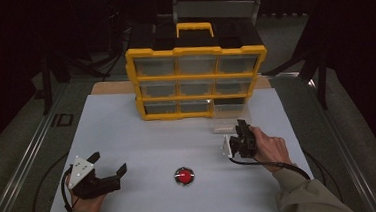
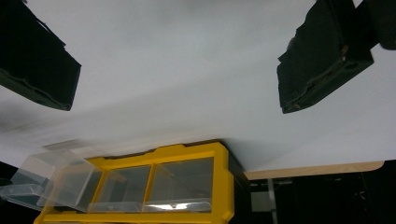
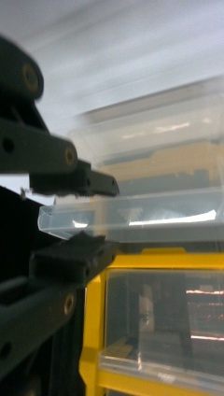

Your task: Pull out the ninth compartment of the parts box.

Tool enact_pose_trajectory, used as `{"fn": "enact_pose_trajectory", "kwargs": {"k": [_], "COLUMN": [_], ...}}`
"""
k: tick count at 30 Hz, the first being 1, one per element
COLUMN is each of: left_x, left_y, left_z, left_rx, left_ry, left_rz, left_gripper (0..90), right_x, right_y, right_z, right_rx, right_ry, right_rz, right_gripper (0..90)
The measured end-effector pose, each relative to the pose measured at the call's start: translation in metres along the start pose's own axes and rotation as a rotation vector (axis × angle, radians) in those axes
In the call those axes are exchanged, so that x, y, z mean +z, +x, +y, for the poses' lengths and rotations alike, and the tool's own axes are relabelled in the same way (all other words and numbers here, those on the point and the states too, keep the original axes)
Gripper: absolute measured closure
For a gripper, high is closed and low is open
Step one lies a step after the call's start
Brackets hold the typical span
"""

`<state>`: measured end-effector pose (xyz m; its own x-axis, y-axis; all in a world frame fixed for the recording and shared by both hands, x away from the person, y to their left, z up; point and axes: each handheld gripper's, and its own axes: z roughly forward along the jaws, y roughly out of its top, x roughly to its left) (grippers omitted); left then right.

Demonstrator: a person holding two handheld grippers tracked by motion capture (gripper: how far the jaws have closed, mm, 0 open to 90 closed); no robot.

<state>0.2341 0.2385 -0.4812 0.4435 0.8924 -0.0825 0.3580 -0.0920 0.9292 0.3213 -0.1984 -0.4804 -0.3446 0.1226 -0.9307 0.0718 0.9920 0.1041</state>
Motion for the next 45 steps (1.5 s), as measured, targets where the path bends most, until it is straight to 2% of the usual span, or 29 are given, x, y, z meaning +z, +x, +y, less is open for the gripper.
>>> {"fn": "enact_pose_trajectory", "kwargs": {"k": [5,7,9,10,17,20,24,26,33,37,38,41,45], "left_x": [0.0,0.0,0.0,0.0,0.001,0.001,0.001,0.001,0.001,0.001,0.001,0.0,0.0], "left_y": [0.0,0.0,0.0,0.0,0.0,0.0,0.0,0.0,0.0,0.0,0.0,0.001,0.0], "left_z": [0.0,0.0,0.0,0.0,0.0,0.0,0.0,0.0,0.0,0.0,0.0,0.0,0.001], "left_rx": [-0.001,-0.001,-0.001,0.0,-0.001,0.003,0.001,0.001,0.001,0.001,0.003,0.002,0.005], "left_ry": [0.0,0.001,0.0,-0.001,-0.001,0.002,0.002,0.001,0.0,-0.001,-0.001,-0.002,0.0], "left_rz": [-0.002,-0.001,-0.001,-0.001,-0.001,-0.002,-0.002,-0.003,-0.003,-0.001,-0.001,0.0,-0.002], "left_gripper": [0.1,0.1,0.1,0.1,0.1,0.1,0.1,0.1,0.1,0.1,0.1,0.1,0.1], "right_x": [-0.004,-0.006,-0.006,-0.008,-0.009,-0.01,-0.014,-0.015,-0.018,-0.017,-0.016,-0.015,-0.015], "right_y": [-0.005,-0.007,-0.008,-0.012,-0.019,-0.021,-0.023,-0.024,-0.028,-0.03,-0.03,-0.027,-0.028], "right_z": [0.003,0.005,0.005,0.006,0.007,0.008,0.01,0.01,0.008,0.005,0.005,0.006,0.007], "right_rx": [0.091,0.128,0.144,0.209,0.409,0.497,0.582,0.64,0.787,0.899,0.912,0.907,0.939], "right_ry": [-0.016,-0.024,-0.027,-0.038,-0.072,-0.095,-0.118,-0.141,-0.202,-0.24,-0.246,-0.241,-0.261], "right_rz": [-0.014,-0.003,0.003,0.04,0.134,0.171,0.208,0.247,0.344,0.413,0.426,0.448,0.491], "right_gripper": [46.1,43.1,41.0,37.2,14.3,11.4,10.0,9.5,9.2,9.2,9.2,9.2,9.2]}}
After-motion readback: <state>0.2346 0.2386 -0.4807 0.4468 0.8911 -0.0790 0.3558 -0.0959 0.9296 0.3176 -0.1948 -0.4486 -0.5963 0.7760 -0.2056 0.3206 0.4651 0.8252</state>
